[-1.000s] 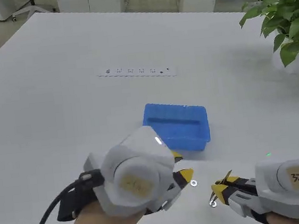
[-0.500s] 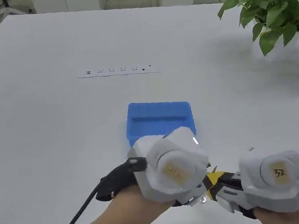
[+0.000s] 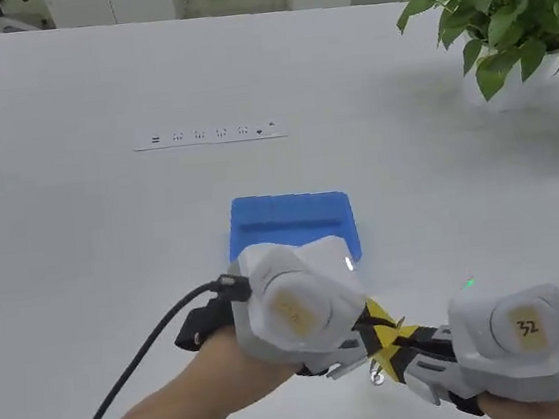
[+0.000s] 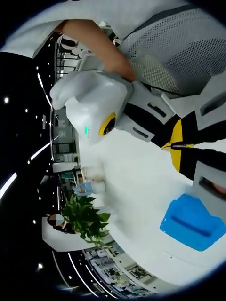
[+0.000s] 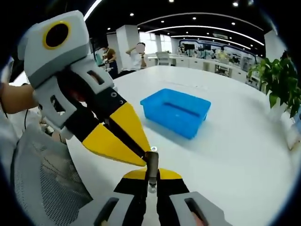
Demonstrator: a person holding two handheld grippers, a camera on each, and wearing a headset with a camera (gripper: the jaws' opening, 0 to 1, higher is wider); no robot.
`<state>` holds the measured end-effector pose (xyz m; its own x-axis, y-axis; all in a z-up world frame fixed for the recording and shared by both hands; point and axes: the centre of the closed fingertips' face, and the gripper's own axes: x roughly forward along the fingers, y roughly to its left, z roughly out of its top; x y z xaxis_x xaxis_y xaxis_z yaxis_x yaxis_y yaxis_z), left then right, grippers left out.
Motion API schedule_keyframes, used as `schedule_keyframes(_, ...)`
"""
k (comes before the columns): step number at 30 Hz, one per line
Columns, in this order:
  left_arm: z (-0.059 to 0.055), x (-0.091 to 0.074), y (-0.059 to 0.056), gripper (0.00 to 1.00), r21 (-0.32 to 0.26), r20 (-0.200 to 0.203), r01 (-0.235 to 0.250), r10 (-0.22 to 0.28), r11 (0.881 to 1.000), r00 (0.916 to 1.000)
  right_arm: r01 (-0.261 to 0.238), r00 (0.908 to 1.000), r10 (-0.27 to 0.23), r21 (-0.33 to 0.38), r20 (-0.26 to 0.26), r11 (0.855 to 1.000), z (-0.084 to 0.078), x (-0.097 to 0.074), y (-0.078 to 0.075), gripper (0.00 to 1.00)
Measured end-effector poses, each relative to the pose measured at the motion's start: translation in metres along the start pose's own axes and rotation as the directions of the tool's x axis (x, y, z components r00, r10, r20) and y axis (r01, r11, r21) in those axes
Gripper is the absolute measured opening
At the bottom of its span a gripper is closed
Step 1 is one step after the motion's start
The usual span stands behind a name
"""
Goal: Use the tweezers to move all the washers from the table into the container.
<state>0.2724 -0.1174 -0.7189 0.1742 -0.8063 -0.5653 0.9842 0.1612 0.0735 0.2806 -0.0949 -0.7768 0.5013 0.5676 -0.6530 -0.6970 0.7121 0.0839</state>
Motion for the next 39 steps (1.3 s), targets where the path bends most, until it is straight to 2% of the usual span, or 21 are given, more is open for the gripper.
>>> schedule_keyframes(2, 0.0, 0.001, 0.002, 0.0, -0.004, -0.027, -0.029, 0.029, 1.0, 0.9992, 0.01, 0.9999, -0.01, -0.001, -0.004, 1.0, 0.001, 0.002, -0.001, 0.02)
schedule_keyframes(3, 0.001, 0.002, 0.004, 0.0, -0.031, -0.028, -0.058, 0.057, 0.998, 0.998, 0.012, 0.9999, -0.012, 0.002, -0.004, 1.0, 0.001, 0.001, -0.001, 0.02)
schedule_keyframes(6, 0.002, 0.003, 0.004, 0.0, -0.064, -0.034, -0.082, 0.08, 0.995, 0.9962, 0.014, 0.9999, -0.014, 0.025, 0.009, 1.0, 0.0, 0.001, -0.003, 0.02)
schedule_keyframes(10, 0.007, 0.005, 0.007, 0.0, -0.138, -0.007, -0.132, 0.132, 0.982, 0.9912, 0.013, 0.9999, -0.013, 0.024, 0.01, 1.0, 0.0, 0.0, -0.002, 0.02)
schedule_keyframes(11, 0.009, 0.006, 0.008, 0.0, -0.16, -0.005, -0.157, 0.159, 0.975, 0.9873, 0.013, 0.9999, -0.013, 0.021, 0.01, 1.0, 0.001, 0.001, 0.0, 0.02)
schedule_keyframes(14, 0.008, 0.007, 0.004, 0.0, -0.11, -0.01, -0.167, 0.167, 0.98, 0.986, 0.027, 0.9996, -0.027, -0.005, 0.004, 1.0, 0.0, 0.0, -0.001, 0.03)
schedule_keyframes(16, 0.008, 0.006, 0.004, 0.0, -0.103, -0.01, -0.161, 0.161, 0.981, 0.9868, 0.02, 0.9998, -0.02, 0.007, 0.004, 1.0, 0.0, 0.0, -0.001, 0.03)
schedule_keyframes(18, 0.007, 0.004, 0.003, 0.0, -0.099, 0.0, -0.133, 0.134, 0.986, 0.991, 0.012, 0.9999, -0.012, -0.011, 0.001, 1.0, 0.0, 0.0, 0.0, 0.03)
schedule_keyframes(20, 0.007, 0.003, -0.001, 0.0, -0.102, 0.013, -0.072, 0.074, 0.992, 0.9972, -0.005, 1.0, 0.004, -0.035, -0.005, 0.999, -0.001, 0.0, 0.002, 0.04)
schedule_keyframes(21, 0.007, 0.003, -0.004, 0.0, -0.081, 0.025, -0.039, 0.041, 0.996, 0.9989, -0.009, 0.9999, 0.009, -0.032, -0.01, 0.999, -0.002, 0.0, 0.002, 0.05)
schedule_keyframes(22, 0.008, 0.004, -0.006, 0.0, -0.01, 0.045, -0.01, 0.01, 1.0, 0.9989, -0.02, 0.9997, 0.019, -0.031, -0.015, 0.999, -0.002, 0.001, 0.003, 0.05)
schedule_keyframes(23, 0.007, 0.002, -0.007, 0.0, -0.029, 0.041, 0.007, -0.006, 1.0, 0.9991, -0.027, 0.9995, 0.027, -0.033, -0.017, 0.999, -0.003, 0.001, 0.003, 0.06)
schedule_keyframes(24, 0.006, 0.001, -0.01, 0.0, -0.022, 0.04, 0.05, -0.049, 0.999, 0.998, -0.049, 0.9985, 0.047, -0.051, -0.027, 0.998, -0.004, 0.001, 0.005, 0.06)
schedule_keyframes(28, 0.005, 0.0, -0.006, 0.0, 0.044, 0.001, 0.105, -0.105, 0.993, 0.9944, -0.055, 0.9981, 0.051, -0.106, -0.033, 0.993, -0.004, 0.002, 0.006, 0.06)
schedule_keyframes(30, 0.004, -0.001, -0.006, 0.0, 0.056, -0.012, 0.14, -0.14, 0.989, 0.9901, -0.059, 0.9978, 0.055, -0.109, -0.037, 0.992, -0.004, 0.002, 0.006, 0.06)
schedule_keyframes(33, 0.005, 0.0, -0.007, 0.0, 0.065, -0.017, 0.152, -0.151, 0.986, 0.9884, -0.055, 0.9979, 0.05, -0.136, -0.04, 0.989, -0.004, 0.002, 0.007, 0.04)
schedule_keyframes(36, 0.005, 0.001, -0.008, 0.0, 0.064, -0.018, 0.142, -0.141, 0.988, 0.9898, -0.044, 0.9988, 0.04, -0.136, -0.029, 0.99, -0.004, 0.002, 0.006, 0.03)
schedule_keyframes(39, 0.001, 0.0, -0.005, 0.0, 0.019, -0.034, 0.091, -0.091, 0.996, 0.9953, -0.039, 0.9988, 0.034, -0.142, -0.034, 0.989, -0.003, 0.003, 0.006, 0.03)
